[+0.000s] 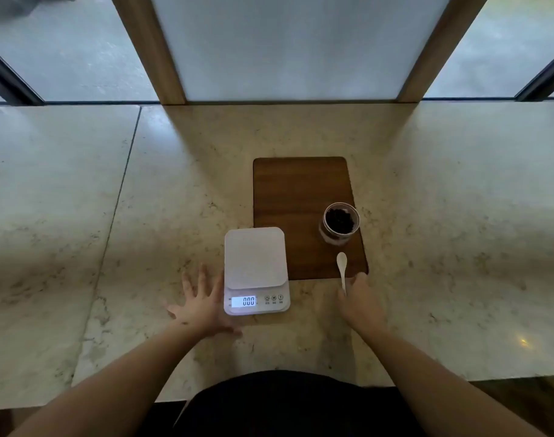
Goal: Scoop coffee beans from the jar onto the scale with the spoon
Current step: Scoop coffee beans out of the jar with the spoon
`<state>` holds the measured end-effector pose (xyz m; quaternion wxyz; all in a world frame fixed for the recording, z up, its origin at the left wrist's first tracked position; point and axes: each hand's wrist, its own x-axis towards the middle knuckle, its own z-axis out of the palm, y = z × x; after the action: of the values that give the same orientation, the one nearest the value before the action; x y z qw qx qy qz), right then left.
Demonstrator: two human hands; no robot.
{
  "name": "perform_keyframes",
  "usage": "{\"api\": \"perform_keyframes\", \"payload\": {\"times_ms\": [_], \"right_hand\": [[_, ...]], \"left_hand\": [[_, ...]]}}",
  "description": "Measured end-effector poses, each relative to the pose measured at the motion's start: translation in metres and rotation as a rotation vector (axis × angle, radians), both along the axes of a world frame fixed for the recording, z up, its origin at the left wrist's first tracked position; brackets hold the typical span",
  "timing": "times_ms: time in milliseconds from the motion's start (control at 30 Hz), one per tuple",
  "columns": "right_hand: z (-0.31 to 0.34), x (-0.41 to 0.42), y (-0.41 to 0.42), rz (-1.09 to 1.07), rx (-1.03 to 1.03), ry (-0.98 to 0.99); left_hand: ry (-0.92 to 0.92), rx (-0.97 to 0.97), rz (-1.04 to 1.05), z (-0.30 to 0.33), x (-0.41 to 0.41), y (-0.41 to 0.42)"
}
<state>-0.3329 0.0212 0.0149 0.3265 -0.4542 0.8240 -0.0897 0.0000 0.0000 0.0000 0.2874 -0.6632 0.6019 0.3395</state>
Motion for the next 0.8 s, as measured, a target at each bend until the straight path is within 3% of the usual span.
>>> {"api": "perform_keyframes", "payload": {"times_ms": [367,633,800], "right_hand": [[0.005,-0.003,-0.013,0.103,0.134,0.151],[0.000,0.001,-0.012,0.161,0.168,0.073],[0.011,0.016,0.001,0.206,0.080,-0.021]], "left_hand": [[0.016,0.003,-0.001,0.001,-0.003,-0.002],[0.033,-0.011,0.001,-0.001,-0.002,-0.001],[0.039,-0.009,0.008,0.000,-0.001,-0.001]]}}
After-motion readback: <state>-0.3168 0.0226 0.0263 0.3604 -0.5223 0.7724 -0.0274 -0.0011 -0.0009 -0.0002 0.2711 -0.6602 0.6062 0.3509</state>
